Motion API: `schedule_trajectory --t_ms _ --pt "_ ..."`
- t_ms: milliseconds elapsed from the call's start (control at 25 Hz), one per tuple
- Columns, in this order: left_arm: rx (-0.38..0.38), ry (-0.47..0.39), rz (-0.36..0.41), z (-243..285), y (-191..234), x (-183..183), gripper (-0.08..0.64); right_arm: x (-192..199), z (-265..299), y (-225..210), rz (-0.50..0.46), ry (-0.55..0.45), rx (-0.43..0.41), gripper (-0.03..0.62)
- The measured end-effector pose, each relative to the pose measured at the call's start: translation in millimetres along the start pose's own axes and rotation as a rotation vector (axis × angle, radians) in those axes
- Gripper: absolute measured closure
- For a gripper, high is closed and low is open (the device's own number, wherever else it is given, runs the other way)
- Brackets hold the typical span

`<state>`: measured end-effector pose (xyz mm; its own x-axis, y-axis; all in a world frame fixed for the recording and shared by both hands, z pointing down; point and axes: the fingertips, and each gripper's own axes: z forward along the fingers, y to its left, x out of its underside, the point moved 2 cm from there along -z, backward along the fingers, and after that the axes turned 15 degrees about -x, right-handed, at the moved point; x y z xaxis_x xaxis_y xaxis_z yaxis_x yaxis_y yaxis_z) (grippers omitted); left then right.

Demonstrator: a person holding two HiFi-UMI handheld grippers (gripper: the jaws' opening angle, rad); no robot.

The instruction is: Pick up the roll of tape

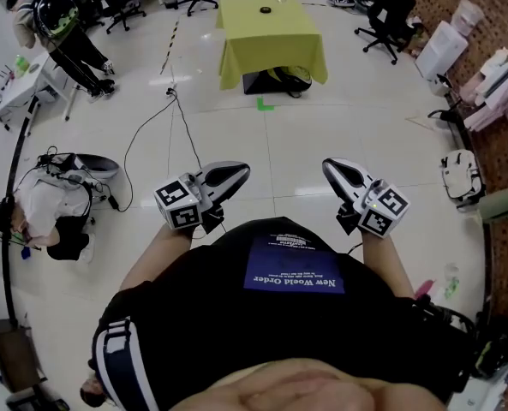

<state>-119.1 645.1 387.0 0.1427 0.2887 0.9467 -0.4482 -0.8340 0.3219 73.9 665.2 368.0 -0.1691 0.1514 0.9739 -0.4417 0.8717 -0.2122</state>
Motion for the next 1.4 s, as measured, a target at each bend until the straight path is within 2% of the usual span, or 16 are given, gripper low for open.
schedule_trajectory --t_ms 200,440,720,1000,1160,1400 --pt "-0.008 0.010 -0.019 0 51 -10 0.554 2 50 -27 0.013 0.026 -0.011 0.606" --pt "-0.050 0.018 -0.062 21 89 -9 0.554 -2 67 -77 0.041 0.035 -0.032 0.606" --pt "-0.137 -0.004 -0.028 105 112 -30 0.554 -28 57 -171 0.017 0.038 -0.144 0.606" --pt "-0.214 -0.052 -0.053 199 129 -51 0.554 -54 37 -265 -0.012 0.078 -0.253 0.606" --pt "-0.216 -0.044 -0.064 236 140 -53 0.554 -63 33 -307 -0.013 0.078 -0.266 0.606" --pt "-0.208 -0.045 -0.079 254 178 -64 0.554 -65 50 -343 -0.006 0.088 -0.252 0.606"
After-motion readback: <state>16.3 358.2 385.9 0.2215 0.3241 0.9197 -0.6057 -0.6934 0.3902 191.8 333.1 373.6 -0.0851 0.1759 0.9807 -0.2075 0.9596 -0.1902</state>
